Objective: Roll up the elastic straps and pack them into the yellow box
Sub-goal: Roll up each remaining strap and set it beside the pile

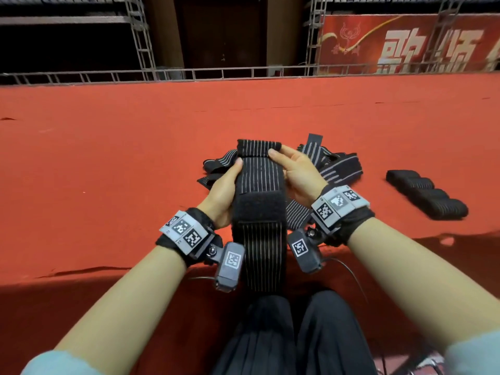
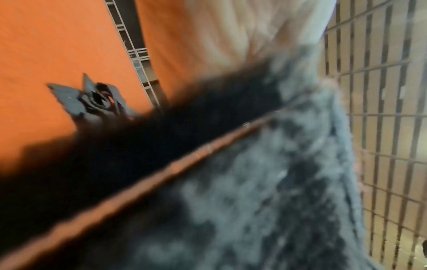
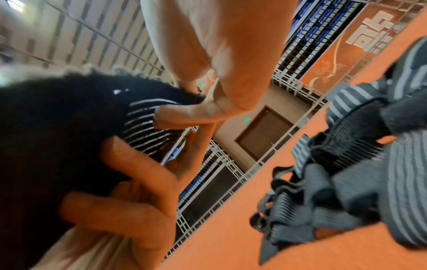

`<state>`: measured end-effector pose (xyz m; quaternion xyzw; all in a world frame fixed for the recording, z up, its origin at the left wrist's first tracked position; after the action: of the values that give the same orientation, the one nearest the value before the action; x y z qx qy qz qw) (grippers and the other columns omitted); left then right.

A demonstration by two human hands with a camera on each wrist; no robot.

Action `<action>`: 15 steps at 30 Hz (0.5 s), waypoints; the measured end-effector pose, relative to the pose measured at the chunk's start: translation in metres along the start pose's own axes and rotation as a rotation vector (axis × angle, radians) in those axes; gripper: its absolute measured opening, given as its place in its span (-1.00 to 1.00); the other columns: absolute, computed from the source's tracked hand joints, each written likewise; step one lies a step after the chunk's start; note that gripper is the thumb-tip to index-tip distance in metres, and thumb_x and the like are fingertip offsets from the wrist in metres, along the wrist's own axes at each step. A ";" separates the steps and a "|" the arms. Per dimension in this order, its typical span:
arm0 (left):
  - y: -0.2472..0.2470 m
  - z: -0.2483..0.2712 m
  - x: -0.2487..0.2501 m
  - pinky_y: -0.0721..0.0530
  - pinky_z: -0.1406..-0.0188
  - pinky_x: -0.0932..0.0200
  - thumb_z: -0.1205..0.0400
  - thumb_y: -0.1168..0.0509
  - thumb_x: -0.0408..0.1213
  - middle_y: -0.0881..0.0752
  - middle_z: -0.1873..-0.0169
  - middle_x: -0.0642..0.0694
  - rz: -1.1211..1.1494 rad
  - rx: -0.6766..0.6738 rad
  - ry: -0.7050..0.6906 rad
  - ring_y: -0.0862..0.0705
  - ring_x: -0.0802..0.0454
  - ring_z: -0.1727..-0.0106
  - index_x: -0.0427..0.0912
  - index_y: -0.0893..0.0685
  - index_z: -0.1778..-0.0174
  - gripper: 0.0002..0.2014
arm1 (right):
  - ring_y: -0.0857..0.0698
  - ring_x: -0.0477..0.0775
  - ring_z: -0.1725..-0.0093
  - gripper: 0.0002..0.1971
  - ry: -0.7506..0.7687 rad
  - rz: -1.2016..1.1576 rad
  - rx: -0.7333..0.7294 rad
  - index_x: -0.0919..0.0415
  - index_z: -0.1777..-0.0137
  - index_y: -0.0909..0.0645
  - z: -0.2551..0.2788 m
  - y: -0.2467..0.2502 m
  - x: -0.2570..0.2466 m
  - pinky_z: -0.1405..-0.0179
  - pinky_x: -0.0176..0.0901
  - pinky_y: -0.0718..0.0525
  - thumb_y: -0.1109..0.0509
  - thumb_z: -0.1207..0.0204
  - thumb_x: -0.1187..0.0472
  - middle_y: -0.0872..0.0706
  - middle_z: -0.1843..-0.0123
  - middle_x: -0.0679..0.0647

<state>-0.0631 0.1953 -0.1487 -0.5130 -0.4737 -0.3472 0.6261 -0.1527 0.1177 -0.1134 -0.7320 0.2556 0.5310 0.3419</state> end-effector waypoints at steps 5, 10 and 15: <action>0.046 -0.020 -0.035 -0.73 -0.02 0.02 -0.74 -0.17 -0.21 -0.74 -0.12 -0.28 -0.055 0.226 -0.029 -0.75 -0.10 -0.04 -0.34 -0.59 -0.30 -0.68 | -0.71 0.16 0.13 -0.71 -0.191 0.081 0.059 0.45 -0.26 -0.58 -0.008 0.016 0.080 0.12 -0.03 -0.66 -0.31 -0.65 0.26 -0.72 -0.17 0.40; 0.075 -0.036 -0.059 -0.69 0.27 0.29 -0.72 -0.23 -0.34 -0.75 0.14 -0.13 -0.318 0.279 -0.092 -0.73 0.11 0.22 -0.30 -0.61 -0.09 -0.88 | -0.77 0.21 -0.13 -0.80 -0.254 0.172 0.041 0.27 -0.19 -0.69 -0.013 0.020 0.132 -0.27 0.14 -0.67 -0.32 -0.64 0.28 -0.77 -0.17 0.28; 0.088 -0.049 -0.079 -0.75 0.21 0.19 -0.72 -0.18 -0.44 -0.75 0.18 -0.13 -0.271 0.252 -0.080 -0.76 0.11 0.28 -0.21 -0.56 -0.07 -0.91 | -0.78 -0.02 0.20 -0.75 -0.311 0.101 0.020 0.25 -0.23 -0.65 -0.013 0.023 0.151 0.24 -0.25 -0.74 -0.22 -0.66 0.42 -0.79 -0.01 0.17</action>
<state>0.0053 0.1645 -0.2526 -0.3754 -0.6028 -0.3454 0.6135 -0.1153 0.0910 -0.2602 -0.6238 0.2412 0.6518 0.3576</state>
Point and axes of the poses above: each hand's wrist, its own z-axis away from the middle knuckle, its own y-axis out of the back of the hand, x = y × z, the point moved 9 cm from there along -z, towards the middle knuckle
